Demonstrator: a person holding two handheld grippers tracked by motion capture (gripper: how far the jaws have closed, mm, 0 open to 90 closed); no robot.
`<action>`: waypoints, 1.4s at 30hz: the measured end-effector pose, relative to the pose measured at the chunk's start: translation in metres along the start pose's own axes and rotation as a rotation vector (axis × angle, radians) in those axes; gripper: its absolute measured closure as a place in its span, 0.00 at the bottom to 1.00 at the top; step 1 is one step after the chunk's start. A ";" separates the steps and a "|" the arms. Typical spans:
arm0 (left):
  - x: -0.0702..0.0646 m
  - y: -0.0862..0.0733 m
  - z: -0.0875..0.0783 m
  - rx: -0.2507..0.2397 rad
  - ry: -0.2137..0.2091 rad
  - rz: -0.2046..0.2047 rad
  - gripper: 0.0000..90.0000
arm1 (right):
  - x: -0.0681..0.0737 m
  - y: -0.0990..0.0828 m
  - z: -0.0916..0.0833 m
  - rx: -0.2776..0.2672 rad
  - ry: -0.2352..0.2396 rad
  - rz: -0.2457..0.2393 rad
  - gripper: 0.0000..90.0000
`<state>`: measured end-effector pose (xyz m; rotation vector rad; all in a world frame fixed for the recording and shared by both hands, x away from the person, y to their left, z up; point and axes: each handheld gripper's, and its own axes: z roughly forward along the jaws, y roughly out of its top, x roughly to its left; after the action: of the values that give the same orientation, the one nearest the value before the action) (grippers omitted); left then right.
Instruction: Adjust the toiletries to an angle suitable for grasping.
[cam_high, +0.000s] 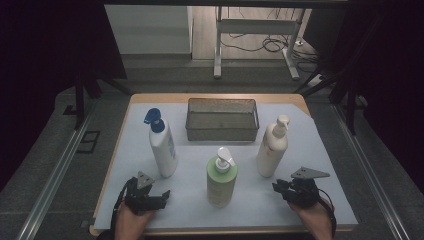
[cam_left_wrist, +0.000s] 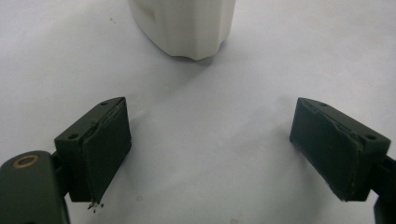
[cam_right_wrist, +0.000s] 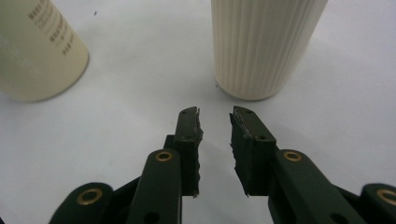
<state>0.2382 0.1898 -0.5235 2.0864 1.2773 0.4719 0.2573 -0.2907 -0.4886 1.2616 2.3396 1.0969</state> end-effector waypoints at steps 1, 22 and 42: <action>0.000 0.000 0.000 0.000 0.000 0.000 0.14 | 0.001 0.001 0.001 0.000 0.004 0.000 0.84; 0.000 0.000 0.000 0.000 0.000 0.000 0.14 | 0.015 0.022 0.023 -0.032 -0.027 -0.076 1.00; 0.000 0.000 0.000 0.000 0.000 0.000 0.14 | 0.022 0.036 0.049 -0.068 -0.084 -0.053 1.00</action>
<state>0.2383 0.1897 -0.5235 2.0870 1.2769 0.4717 0.2928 -0.2367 -0.4926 1.1910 2.2424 1.0759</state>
